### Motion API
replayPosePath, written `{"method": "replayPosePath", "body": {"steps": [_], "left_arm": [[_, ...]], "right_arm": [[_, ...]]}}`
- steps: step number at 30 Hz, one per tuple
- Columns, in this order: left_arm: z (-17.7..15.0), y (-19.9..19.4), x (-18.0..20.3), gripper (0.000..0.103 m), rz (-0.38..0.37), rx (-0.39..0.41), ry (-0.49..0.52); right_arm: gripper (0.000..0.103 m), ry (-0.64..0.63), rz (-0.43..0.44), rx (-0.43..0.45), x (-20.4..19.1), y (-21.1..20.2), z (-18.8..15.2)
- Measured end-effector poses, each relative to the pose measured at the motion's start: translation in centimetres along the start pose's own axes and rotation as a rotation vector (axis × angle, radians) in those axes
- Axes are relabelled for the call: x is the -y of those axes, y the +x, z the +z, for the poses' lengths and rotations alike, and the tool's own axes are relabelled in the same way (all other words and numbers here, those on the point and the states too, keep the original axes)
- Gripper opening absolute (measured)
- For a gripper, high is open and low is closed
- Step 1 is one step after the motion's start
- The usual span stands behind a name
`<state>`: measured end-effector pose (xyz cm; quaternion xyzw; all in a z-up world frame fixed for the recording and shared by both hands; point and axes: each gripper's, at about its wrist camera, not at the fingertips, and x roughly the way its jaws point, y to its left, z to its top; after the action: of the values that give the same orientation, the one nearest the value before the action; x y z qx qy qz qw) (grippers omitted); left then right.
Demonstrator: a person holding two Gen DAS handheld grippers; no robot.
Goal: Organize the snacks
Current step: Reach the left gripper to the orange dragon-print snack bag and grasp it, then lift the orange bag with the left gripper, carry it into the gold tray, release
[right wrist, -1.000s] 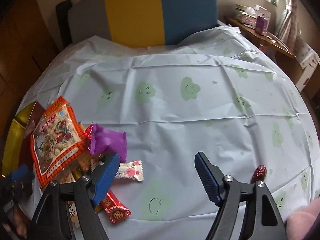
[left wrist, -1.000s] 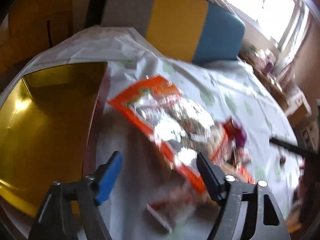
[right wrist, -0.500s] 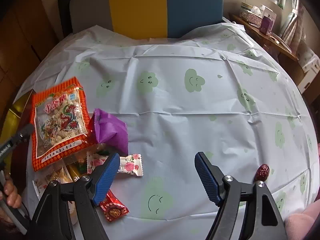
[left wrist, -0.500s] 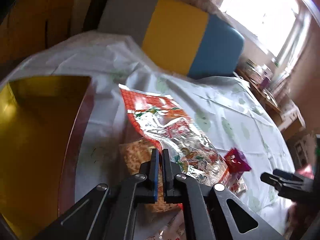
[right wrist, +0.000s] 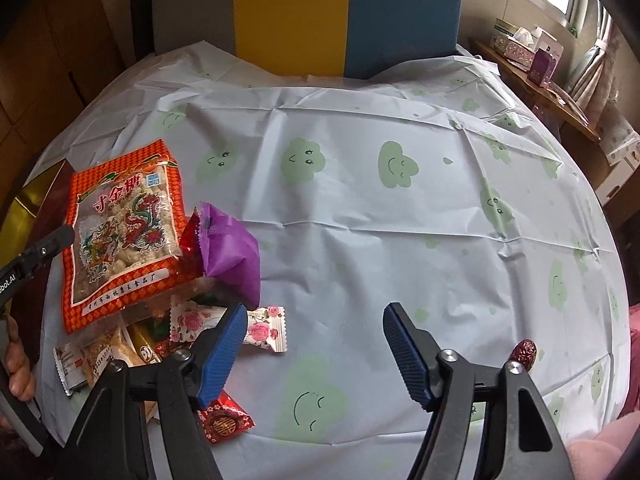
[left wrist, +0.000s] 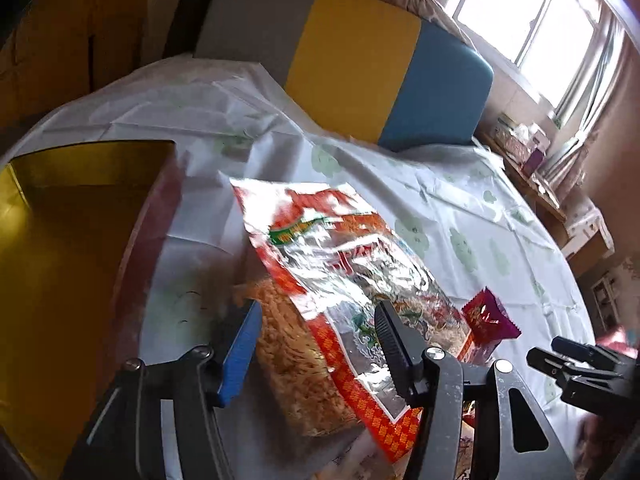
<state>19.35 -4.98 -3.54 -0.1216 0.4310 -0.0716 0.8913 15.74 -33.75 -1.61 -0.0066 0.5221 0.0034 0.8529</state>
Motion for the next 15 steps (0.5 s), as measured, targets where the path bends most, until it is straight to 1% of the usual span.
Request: {"method": "replayPosePath", "body": {"steps": [1,2,3,4,6,9,10,13,15], "left_arm": [[-0.1,0.3,0.1,0.039,0.005,-0.005,0.003],[-0.1,0.4,0.3,0.010,0.024,-0.005,0.017],[-0.1,0.3,0.7,0.008,0.048,0.008,0.043],[0.0,0.0,1.0,0.005,0.036,0.027,0.058],[0.4,-0.4,1.5,0.001,0.007,0.035,0.075],[1.1,-0.8,2.3,0.001,-0.011,0.051,0.091],[1.2,-0.7,2.4,0.001,-0.012,0.057,0.091],[1.1,0.3,3.0,0.001,0.032,0.042,0.126],[1.2,0.8,2.9,0.001,0.036,0.019,0.122]], "right_arm": [[0.072,0.001,-0.002,-0.002,0.0,0.0,0.0],[0.072,-0.001,-0.003,-0.002,0.0,0.1,0.0],[0.072,-0.004,-0.005,0.001,-0.1,0.0,0.0],[0.072,-0.006,-0.010,0.007,-0.1,-0.1,0.0],[0.072,-0.007,-0.017,0.017,0.0,-0.2,0.0],[0.072,-0.014,-0.013,0.031,-0.2,-0.5,0.1],[0.070,-0.020,-0.015,0.035,-0.3,-0.6,0.1],[0.068,-0.033,-0.026,0.036,-0.4,-0.6,0.0],[0.068,-0.036,-0.029,0.036,-0.5,-0.5,0.1]]}}
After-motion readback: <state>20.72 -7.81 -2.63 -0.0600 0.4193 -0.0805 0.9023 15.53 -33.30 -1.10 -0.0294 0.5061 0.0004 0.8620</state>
